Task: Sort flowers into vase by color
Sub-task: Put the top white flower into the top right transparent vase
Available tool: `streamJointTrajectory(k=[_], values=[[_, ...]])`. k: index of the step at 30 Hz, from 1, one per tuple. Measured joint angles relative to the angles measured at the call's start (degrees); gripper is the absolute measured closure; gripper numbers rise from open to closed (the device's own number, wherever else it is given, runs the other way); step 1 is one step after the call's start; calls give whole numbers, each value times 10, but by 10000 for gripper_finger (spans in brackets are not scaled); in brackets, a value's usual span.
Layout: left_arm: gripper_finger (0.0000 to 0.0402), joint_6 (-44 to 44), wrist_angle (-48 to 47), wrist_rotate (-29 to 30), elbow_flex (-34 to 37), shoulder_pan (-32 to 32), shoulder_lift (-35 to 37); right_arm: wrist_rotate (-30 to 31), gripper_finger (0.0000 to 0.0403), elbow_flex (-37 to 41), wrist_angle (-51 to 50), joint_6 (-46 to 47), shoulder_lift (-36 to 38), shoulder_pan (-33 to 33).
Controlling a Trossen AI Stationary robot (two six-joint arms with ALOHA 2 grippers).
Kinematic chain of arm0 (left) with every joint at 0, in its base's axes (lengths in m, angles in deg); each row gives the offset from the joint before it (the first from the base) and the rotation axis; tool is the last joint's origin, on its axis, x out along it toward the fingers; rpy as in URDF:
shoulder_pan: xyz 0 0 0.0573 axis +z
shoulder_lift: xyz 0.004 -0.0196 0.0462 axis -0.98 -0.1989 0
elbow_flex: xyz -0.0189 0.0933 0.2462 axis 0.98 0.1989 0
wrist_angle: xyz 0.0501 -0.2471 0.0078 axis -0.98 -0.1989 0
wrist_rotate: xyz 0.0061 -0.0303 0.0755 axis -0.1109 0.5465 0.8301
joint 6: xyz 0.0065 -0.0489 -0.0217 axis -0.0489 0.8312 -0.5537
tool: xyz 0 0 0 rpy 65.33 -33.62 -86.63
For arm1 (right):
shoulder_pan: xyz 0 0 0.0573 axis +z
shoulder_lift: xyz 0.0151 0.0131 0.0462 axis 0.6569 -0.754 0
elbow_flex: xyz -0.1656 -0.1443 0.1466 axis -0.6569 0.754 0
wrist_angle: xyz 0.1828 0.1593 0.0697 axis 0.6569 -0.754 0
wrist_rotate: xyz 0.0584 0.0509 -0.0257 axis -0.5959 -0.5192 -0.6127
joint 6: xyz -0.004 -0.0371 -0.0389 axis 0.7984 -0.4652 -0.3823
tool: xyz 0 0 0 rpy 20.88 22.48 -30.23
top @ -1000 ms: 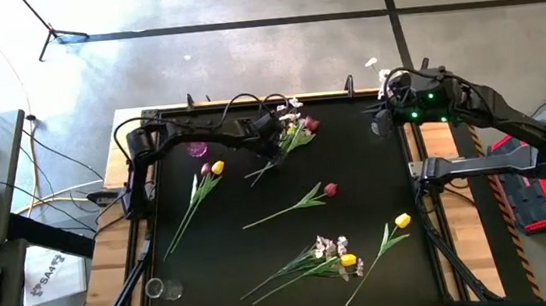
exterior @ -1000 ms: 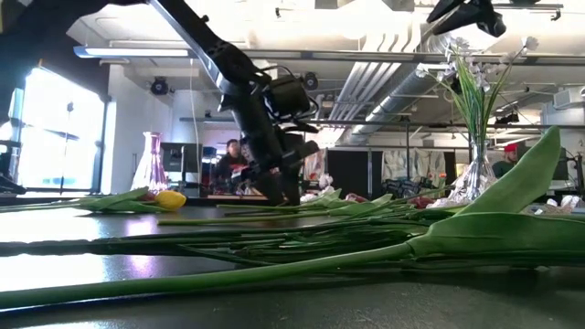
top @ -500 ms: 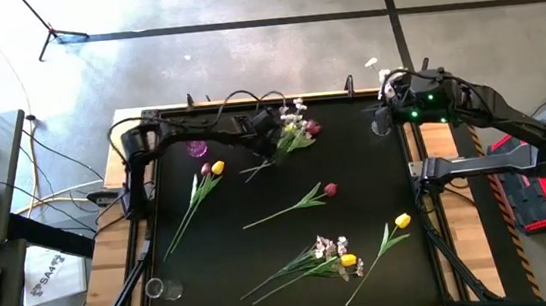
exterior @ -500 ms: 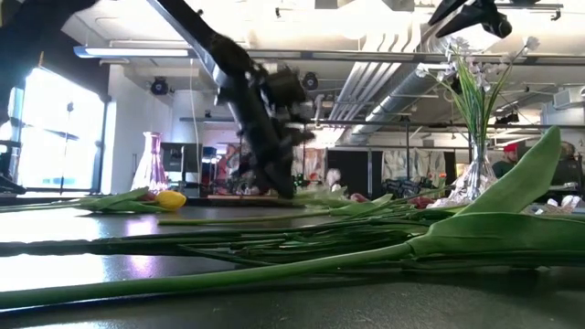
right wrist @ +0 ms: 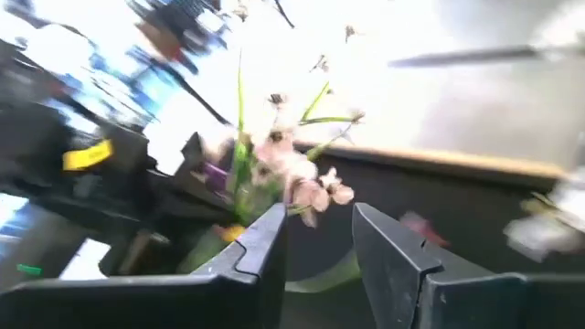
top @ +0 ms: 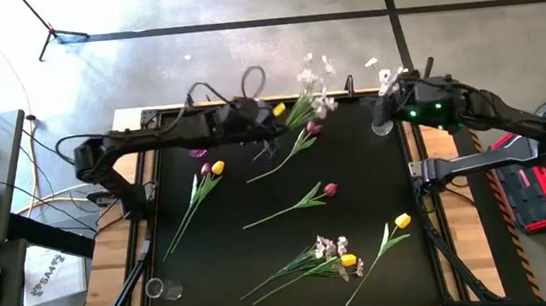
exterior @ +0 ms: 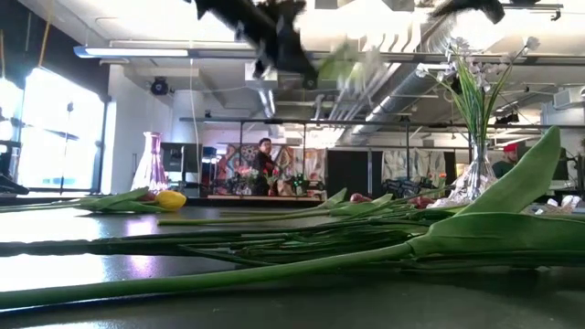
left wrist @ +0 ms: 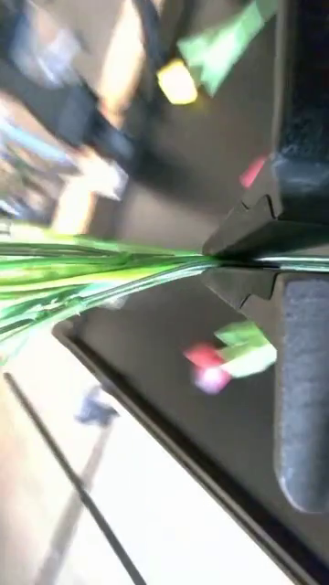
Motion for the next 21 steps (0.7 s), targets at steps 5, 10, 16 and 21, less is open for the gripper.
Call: streamJointTrajectory(k=[5, 10, 16, 21], values=[[401, 43, 92, -34, 0, -2, 12, 12, 267, 0, 93, -42, -20, 48], [401, 74, 205, -64, 0, -2, 13, 10, 219, 0, 148, -64, -68, 84], [401, 89, 294, -101, 0, 2, 13, 34, 169, 0, 222, -112, -114, 116], [401, 80, 294, -141, 0, 2, 8, 48, 163, 0, 294, -157, -136, 116]])
